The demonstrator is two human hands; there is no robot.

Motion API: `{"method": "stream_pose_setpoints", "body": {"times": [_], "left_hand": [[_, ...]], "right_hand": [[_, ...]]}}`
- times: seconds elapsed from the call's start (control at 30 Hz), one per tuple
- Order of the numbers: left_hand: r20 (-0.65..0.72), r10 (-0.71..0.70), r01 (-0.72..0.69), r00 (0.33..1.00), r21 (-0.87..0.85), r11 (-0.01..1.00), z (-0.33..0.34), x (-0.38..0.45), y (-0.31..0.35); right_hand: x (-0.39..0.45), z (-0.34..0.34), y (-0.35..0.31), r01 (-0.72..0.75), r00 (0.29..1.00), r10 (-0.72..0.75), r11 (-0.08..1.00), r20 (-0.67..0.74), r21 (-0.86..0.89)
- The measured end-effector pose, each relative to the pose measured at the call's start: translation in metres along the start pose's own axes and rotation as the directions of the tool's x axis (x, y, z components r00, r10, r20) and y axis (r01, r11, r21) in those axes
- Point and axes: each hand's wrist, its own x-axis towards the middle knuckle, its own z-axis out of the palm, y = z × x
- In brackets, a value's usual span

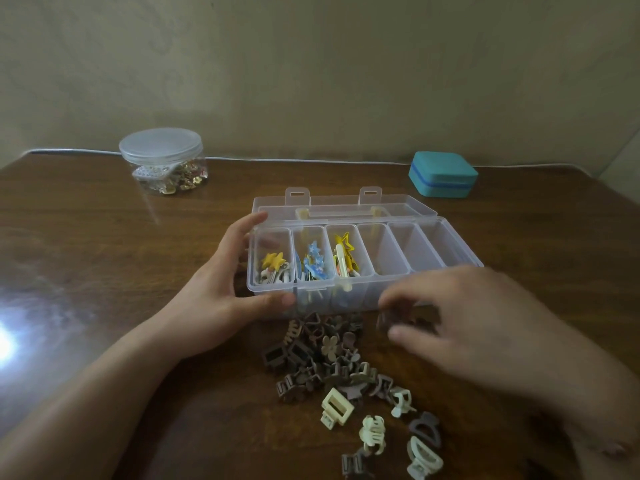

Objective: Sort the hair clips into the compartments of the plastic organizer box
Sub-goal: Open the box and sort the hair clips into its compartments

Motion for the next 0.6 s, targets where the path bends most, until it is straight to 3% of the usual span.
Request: {"method": "stream_pose_setpoints", "body": {"times": [0.1, 0.17, 0.3, 0.43, 0.5, 0.6], "left_hand": [[0.004, 0.004, -0.004, 1.0, -0.003, 1.0, 0.0, 0.0, 0.0], [0.004, 0.004, -0.004, 1.0, -0.006, 1.0, 0.0, 0.0, 0.0], [0.006, 0.01, -0.01, 1.0, -0.011, 1.0, 0.0, 0.0, 0.0], [-0.002, 0.023, -0.023, 1.0, -0.015, 1.0, 0.0, 0.0, -0.002], [-0.002, 0.026, -0.026, 1.0, -0.014, 1.0, 0.0, 0.001, -0.002], [0.004, 0.026, -0.026, 1.0, -0.019, 0.999, -0.001, 0.0, -0.002]], "right_hand": [[0.004, -0.003, 0.009, 0.005, 0.947, 0.06, 0.979, -0.315, 0.201], [0.01, 0.003, 0.01, 0.001, 0.905, 0.083, 0.981, -0.418, 0.196], [0.013, 0.013, 0.014, -0.03, 0.916, 0.077, 0.992, -0.394, 0.123], [0.004, 0.004, 0.006, 0.09, 0.887, 0.002, 0.98, -0.462, 0.177], [0.003, 0.008, 0.0, 0.15, 0.921, -0.08, 0.976, -0.382, 0.158], [0.007, 0.019, -0.004, 0.125, 0.972, -0.116, 0.992, -0.205, 0.03]]}}
